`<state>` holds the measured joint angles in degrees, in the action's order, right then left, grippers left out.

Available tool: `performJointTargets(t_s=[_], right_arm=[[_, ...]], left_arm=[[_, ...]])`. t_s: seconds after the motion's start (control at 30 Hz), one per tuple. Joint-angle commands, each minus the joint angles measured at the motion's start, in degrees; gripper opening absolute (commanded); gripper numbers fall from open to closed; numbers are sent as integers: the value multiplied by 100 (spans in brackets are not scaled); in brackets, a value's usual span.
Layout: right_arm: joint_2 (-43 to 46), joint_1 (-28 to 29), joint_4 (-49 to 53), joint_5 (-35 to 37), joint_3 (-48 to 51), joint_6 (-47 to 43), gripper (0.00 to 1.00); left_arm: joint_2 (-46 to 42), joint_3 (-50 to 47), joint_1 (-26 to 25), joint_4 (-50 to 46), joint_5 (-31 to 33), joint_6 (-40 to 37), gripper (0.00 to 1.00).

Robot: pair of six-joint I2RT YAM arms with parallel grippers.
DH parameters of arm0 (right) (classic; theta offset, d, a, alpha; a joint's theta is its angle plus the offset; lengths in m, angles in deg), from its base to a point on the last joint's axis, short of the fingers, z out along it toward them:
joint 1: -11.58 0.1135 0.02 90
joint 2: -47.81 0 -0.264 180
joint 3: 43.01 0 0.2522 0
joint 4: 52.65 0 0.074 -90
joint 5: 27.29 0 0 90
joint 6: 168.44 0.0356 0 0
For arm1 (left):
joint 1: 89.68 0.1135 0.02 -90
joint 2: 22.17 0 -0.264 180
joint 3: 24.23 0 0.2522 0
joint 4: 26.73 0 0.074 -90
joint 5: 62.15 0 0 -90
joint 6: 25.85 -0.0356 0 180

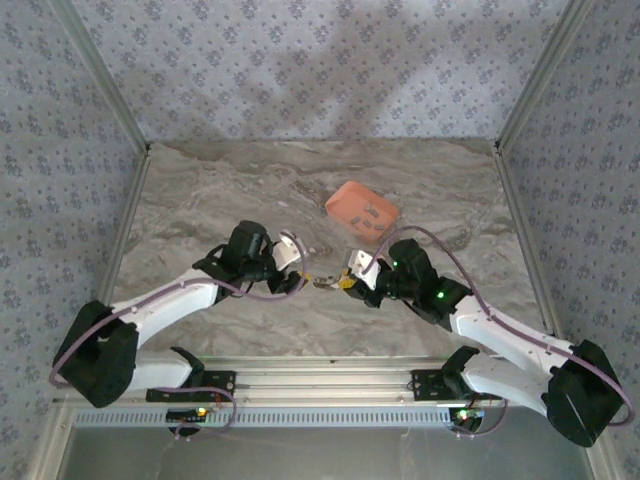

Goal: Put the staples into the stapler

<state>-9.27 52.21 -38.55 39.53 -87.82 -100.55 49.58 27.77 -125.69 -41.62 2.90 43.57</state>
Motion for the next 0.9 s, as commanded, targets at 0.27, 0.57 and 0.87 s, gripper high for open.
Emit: performJointTargets(t_s=[0.27, 0.57, 0.87], right_arm=[[-24, -15, 368, -777, -279, -821, 3], [-31, -11, 301, -960, -314, -860, 3], [-40, -11, 181, -961, -276, -806, 3]], left_arm=[[141, 1173, -449, -1761, -1095, -2113, 63], [865, 1760, -701, -2407, -1363, -2609, 63], [1073, 1854, -775, -2659, -1548, -2759, 62]])
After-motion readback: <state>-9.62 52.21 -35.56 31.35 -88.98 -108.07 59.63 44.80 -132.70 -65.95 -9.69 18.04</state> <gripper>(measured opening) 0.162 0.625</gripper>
